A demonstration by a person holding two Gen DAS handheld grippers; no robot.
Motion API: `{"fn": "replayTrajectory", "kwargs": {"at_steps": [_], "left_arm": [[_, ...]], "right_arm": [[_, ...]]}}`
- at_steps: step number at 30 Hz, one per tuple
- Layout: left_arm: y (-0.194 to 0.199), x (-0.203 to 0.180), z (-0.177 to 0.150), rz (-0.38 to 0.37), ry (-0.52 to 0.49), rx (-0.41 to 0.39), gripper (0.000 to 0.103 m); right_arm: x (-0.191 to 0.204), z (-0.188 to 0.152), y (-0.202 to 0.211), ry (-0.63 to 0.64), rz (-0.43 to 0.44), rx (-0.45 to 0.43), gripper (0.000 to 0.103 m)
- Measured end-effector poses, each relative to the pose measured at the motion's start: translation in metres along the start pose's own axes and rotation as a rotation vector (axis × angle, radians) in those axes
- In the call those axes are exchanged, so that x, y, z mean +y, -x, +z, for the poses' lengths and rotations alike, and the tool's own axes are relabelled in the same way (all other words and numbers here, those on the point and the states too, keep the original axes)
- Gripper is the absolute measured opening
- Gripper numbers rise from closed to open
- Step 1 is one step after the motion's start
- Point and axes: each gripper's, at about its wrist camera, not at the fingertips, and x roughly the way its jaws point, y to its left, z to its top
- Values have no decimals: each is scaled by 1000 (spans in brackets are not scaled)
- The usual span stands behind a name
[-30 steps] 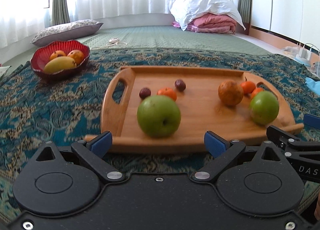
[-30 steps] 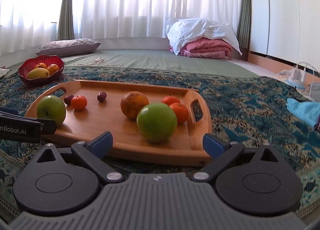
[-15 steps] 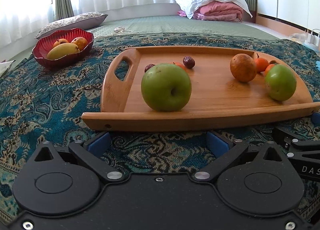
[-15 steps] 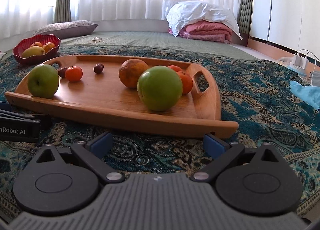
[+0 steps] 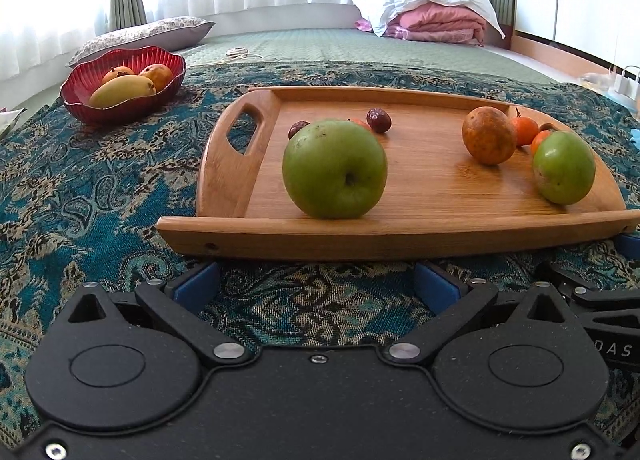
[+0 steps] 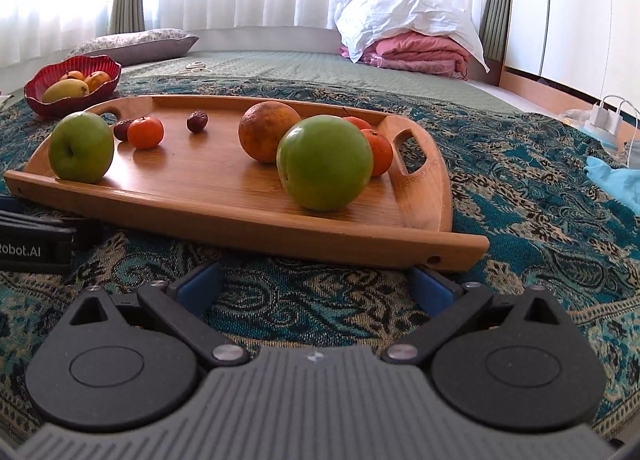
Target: Organize fruits
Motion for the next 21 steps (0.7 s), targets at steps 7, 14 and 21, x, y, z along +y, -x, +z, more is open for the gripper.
{"fn": "replayTrajectory", "kwargs": {"at_steps": [7, 14, 21], "left_arm": [[-1, 1, 1, -4, 2, 8, 103], [-1, 1, 0, -4, 2, 10, 103], [-2, 2, 0, -6, 5, 12, 103]], "right_arm": [[-1, 1, 0, 2, 5, 6, 103], [-2, 2, -1, 4, 6, 7, 103], [-2, 2, 0, 7, 5, 4, 103]]}}
